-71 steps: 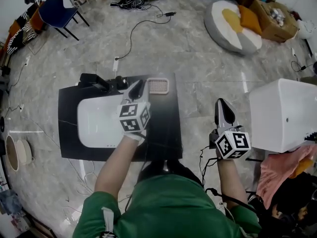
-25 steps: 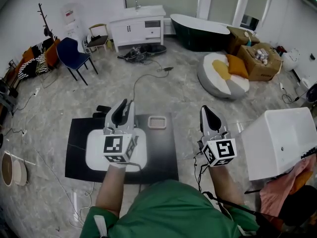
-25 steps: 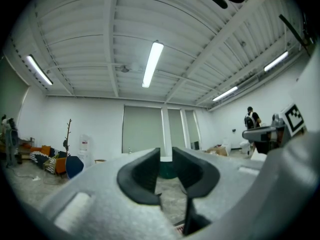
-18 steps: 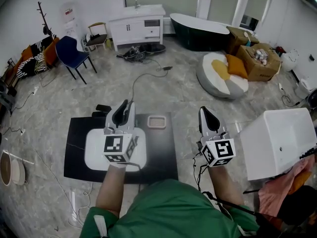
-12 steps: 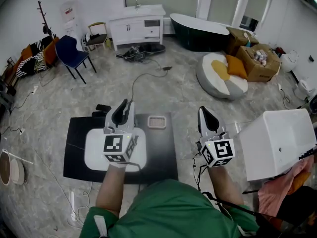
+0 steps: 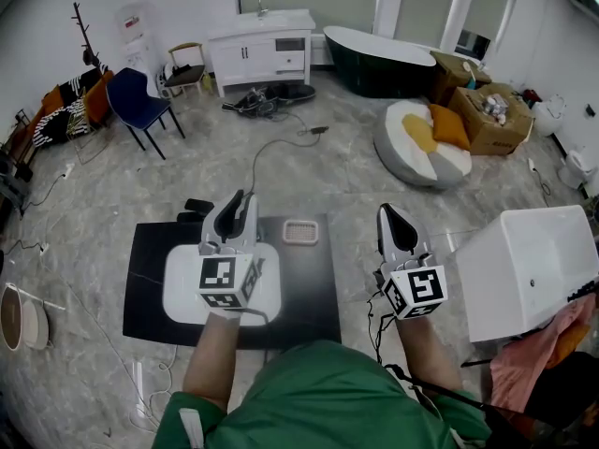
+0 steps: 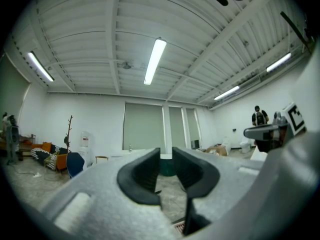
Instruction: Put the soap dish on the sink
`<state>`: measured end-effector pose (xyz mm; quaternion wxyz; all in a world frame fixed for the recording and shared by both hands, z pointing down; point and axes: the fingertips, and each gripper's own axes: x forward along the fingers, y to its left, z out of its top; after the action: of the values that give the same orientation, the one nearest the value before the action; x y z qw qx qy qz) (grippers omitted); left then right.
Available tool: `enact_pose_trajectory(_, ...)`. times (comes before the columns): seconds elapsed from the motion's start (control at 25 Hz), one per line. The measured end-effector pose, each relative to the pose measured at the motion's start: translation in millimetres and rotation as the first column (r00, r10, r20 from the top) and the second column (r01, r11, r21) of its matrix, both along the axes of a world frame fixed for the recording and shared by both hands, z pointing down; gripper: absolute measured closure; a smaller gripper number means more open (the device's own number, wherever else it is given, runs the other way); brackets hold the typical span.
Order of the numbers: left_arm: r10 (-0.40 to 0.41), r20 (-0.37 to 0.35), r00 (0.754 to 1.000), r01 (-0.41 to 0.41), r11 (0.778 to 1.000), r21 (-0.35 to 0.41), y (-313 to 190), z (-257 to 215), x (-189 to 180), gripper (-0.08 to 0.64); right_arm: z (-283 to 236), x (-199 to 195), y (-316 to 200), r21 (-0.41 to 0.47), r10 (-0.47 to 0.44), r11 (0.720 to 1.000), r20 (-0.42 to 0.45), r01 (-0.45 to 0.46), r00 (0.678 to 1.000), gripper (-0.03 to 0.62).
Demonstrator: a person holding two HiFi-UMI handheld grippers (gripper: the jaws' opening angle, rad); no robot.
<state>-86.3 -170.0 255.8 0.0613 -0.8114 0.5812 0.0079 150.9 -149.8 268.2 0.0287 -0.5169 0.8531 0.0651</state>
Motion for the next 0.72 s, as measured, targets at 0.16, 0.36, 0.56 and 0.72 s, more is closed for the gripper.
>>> enact_pose_trajectory(0.16,-0.001,-0.002,1.000,0.001,1.000,-0.005,-1,4,-1,0.488,3,0,0,0.008,0.000,1.000,-0.004,0.000,1.000,0.594)
enact_pose_trajectory(0.36,0.006,-0.008,1.000,-0.006,1.000,-0.017,-3,7,-1,0.488,3,-1,-2,-0.003,0.005,1.000,0.000,-0.005,1.000,0.594)
enact_pose_trajectory(0.56,0.013,-0.011,1.000,-0.013,1.000,-0.017,-3,6,-3,0.488,2,-4,0,-0.003,0.009,1.000,-0.004,-0.009,1.000,0.594)
enact_pose_trajectory(0.72,0.009,-0.012,1.000,-0.009,1.000,-0.019,-6,9,-11,0.488,5,-12,-4,-0.006,0.004,1.000,-0.003,-0.004,1.000,0.594)
